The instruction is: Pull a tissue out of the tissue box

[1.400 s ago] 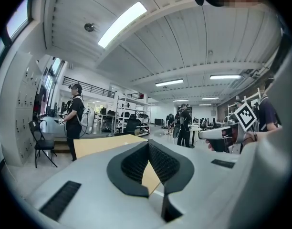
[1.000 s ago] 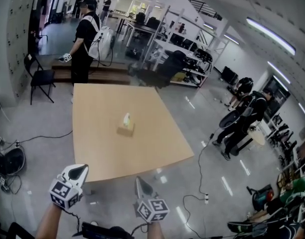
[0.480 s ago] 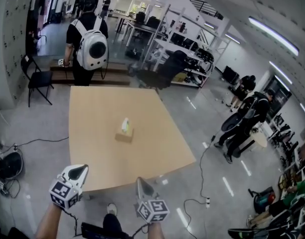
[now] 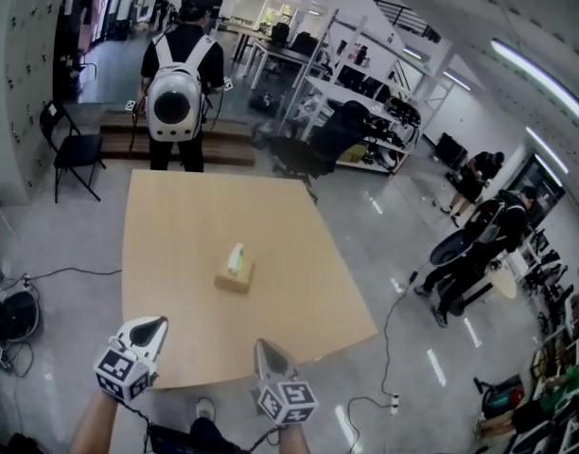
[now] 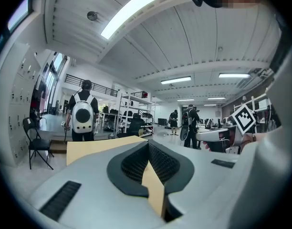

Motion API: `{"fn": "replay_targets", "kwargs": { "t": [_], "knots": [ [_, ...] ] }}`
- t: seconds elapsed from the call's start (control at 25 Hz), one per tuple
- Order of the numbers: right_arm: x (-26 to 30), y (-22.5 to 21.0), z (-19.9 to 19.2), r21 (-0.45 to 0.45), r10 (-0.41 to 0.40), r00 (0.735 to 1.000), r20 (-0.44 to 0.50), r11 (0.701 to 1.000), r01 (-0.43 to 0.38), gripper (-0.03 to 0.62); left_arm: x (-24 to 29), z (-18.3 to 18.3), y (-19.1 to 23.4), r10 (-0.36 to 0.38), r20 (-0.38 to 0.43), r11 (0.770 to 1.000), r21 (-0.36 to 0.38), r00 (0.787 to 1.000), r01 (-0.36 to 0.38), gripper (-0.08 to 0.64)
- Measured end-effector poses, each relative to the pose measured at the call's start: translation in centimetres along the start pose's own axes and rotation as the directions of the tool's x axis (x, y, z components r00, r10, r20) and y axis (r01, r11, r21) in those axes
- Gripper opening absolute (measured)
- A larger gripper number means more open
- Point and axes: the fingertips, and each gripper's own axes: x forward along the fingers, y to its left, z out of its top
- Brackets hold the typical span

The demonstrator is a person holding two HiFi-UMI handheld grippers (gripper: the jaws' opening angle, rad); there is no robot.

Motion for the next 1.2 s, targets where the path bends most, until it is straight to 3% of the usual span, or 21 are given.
{"fn": "replay_targets", "kwargs": {
  "t": [0.64, 1.2],
  "knots": [
    [9.0, -6.1, 2.4, -0.009, 0.093, 0.995, -0.038, 0.996, -0.094, 0.012, 9.5, 0.8, 4.1, 0.103, -0.003, 0.994, -0.032, 0.995, -0.103, 0.008],
    [13.1, -9.7, 2.6, -0.001, 0.166, 0.985, -0.055, 0.986, -0.167, 0.012, 13.3, 1.2, 4.7, 0.170, -0.038, 0.985, -0.014, 0.985, -0.171, 0.008]
  ]
}}
